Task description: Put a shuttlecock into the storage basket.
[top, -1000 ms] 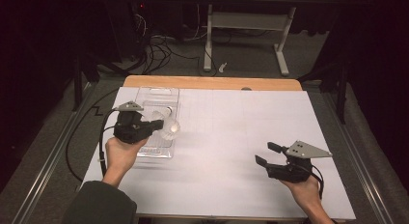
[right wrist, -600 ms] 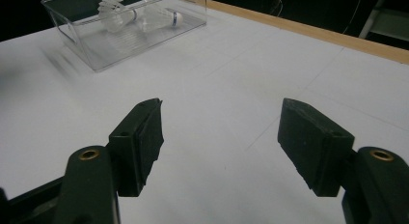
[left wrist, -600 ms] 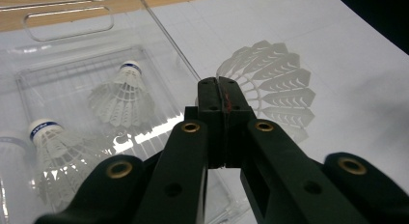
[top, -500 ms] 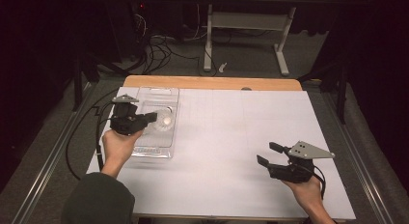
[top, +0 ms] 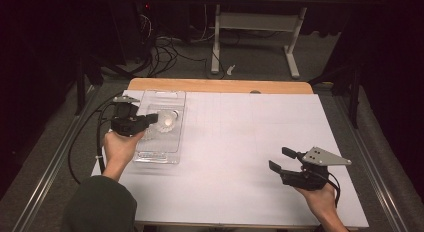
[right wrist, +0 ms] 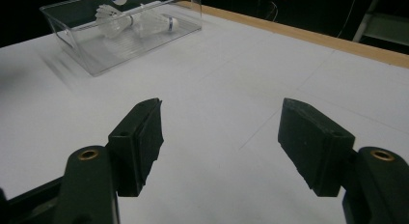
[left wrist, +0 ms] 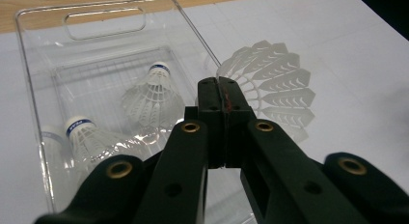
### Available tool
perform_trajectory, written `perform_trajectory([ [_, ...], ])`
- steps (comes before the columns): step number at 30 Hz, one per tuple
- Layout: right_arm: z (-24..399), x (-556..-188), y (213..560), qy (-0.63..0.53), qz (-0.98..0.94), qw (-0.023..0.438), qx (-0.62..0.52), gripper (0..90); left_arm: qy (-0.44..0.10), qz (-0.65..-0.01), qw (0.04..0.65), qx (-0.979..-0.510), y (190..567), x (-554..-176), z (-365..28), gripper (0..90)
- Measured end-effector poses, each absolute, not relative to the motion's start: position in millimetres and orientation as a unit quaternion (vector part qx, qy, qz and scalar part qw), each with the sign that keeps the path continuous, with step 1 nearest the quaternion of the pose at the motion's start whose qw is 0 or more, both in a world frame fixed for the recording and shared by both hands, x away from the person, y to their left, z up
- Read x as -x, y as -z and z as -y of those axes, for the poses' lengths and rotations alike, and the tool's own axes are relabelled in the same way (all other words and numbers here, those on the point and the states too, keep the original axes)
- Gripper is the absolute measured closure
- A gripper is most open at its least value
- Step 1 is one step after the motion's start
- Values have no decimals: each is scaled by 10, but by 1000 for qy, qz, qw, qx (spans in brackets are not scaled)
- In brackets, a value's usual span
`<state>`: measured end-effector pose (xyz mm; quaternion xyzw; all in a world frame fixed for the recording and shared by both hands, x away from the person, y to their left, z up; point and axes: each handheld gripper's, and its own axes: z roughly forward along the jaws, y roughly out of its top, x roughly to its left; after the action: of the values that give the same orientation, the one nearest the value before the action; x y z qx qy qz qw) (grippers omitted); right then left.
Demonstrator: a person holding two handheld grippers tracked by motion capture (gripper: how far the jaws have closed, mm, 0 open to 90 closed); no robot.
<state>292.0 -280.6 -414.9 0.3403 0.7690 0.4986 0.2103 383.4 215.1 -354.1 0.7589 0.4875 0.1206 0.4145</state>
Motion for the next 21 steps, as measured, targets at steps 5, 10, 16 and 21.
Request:
perform_trajectory([
  [5,2835,-2915,4150,-502,-766,210,-343,326,-124,-496,415,-753,3532,-3862,-2195,898],
  [10,2856,-2907,4183,-502,-764,210,-345,327,-129,-501,412,-750,3514,-3890,-2232,898],
  [16,2881,-2903,4215,-505,-761,210,-349,325,-133,-509,410,-745,3515,-3928,-2276,898],
  [21,2887,-2892,4231,-506,-760,211,-349,319,-134,-517,407,-741,3541,-3968,-2308,898],
])
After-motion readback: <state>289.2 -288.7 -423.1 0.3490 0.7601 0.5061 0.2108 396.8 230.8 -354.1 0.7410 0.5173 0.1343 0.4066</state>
